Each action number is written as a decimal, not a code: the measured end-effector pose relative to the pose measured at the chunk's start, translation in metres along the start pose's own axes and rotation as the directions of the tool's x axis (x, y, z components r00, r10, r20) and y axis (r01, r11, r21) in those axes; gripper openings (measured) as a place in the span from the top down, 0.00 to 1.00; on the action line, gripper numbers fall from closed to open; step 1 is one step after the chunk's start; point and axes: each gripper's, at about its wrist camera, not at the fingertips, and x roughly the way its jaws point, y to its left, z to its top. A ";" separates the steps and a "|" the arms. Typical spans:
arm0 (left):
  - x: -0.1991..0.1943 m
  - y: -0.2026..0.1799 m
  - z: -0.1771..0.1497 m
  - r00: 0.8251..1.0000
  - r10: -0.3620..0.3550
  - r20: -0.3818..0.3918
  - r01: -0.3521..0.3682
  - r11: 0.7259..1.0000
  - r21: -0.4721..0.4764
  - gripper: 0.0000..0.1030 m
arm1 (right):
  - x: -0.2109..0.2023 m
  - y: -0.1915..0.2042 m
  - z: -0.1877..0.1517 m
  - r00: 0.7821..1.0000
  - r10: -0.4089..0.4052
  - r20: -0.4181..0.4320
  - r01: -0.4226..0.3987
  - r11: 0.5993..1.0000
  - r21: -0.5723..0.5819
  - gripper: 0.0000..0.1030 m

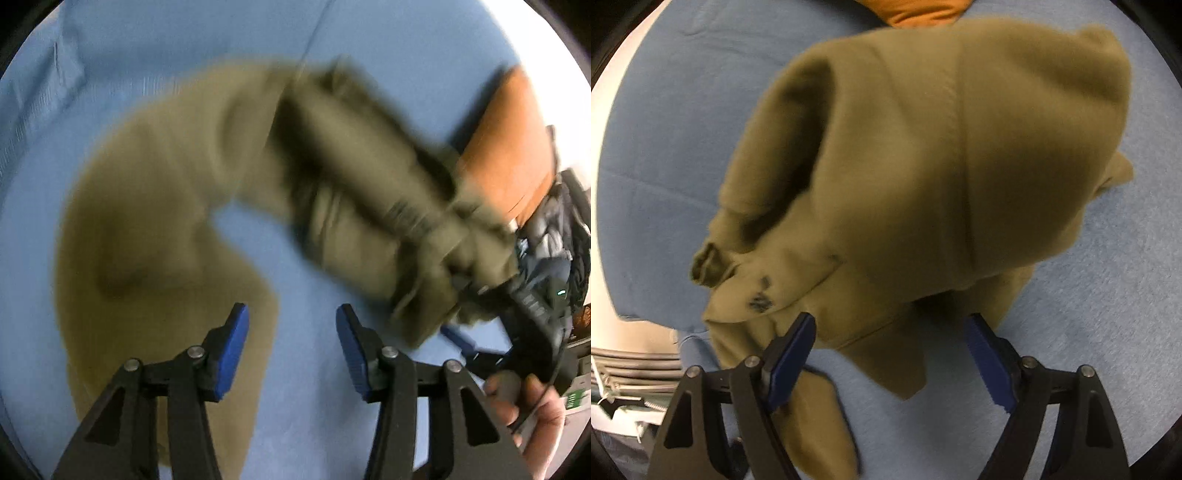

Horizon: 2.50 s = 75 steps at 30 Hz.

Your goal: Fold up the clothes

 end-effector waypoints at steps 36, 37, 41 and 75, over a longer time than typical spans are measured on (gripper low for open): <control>-0.015 0.062 0.074 0.993 0.061 0.106 -0.043 0.985 -0.169 0.73 | -0.014 0.030 0.007 0.997 0.077 -0.011 -0.078 0.981 -0.179 0.40; -0.035 0.065 0.085 0.969 0.118 0.216 -0.088 0.985 -0.146 0.76 | -0.006 0.029 0.005 0.996 0.080 -0.034 -0.085 0.985 -0.152 0.40; -0.090 0.058 0.097 0.855 0.273 0.441 -0.220 0.961 -0.169 0.79 | 0.018 0.006 0.009 0.989 0.140 -0.056 -0.138 0.989 0.045 0.39; 0.045 -0.082 0.064 0.977 -0.214 0.027 0.200 0.946 0.257 0.54 | -0.026 -0.043 0.016 0.991 0.052 0.121 -0.067 0.990 0.125 0.48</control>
